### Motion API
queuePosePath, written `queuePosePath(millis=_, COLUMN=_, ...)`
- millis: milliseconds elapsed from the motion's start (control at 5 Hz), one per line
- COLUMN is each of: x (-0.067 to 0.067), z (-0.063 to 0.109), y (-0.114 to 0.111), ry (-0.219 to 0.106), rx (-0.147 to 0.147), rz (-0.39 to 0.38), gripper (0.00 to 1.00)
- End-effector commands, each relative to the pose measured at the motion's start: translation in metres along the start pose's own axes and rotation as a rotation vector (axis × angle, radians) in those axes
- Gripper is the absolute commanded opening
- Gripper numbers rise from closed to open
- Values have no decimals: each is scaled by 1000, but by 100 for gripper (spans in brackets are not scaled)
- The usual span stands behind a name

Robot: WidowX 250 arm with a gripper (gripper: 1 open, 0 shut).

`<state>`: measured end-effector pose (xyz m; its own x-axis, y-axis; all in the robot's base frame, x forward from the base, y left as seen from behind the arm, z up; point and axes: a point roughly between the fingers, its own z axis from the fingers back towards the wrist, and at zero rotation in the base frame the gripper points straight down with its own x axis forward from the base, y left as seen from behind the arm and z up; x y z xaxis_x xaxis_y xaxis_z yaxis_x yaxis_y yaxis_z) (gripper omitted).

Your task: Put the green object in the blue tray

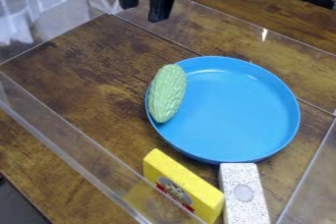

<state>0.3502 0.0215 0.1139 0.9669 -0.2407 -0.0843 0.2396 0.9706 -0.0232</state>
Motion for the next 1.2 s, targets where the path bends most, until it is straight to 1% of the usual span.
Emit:
queuePosePath(millis=0, x=-3, z=18, y=-1, ry=-48, rx=7, rz=63, gripper=100)
queuePosePath(millis=200, x=-4, z=15, y=-8, ry=-36, rx=-5, rz=105, gripper=100)
queuePosePath(millis=600, x=-7, z=5, y=-40, ry=-19, rx=-25, rz=184, gripper=100)
queuePosePath(millis=800, x=-10, z=-12, y=-51, ry=-18, rx=-34, rz=239, gripper=100)
queuePosePath(millis=1000, x=-15, z=-23, y=-61, ry=-29, rx=-46, rz=294, gripper=100)
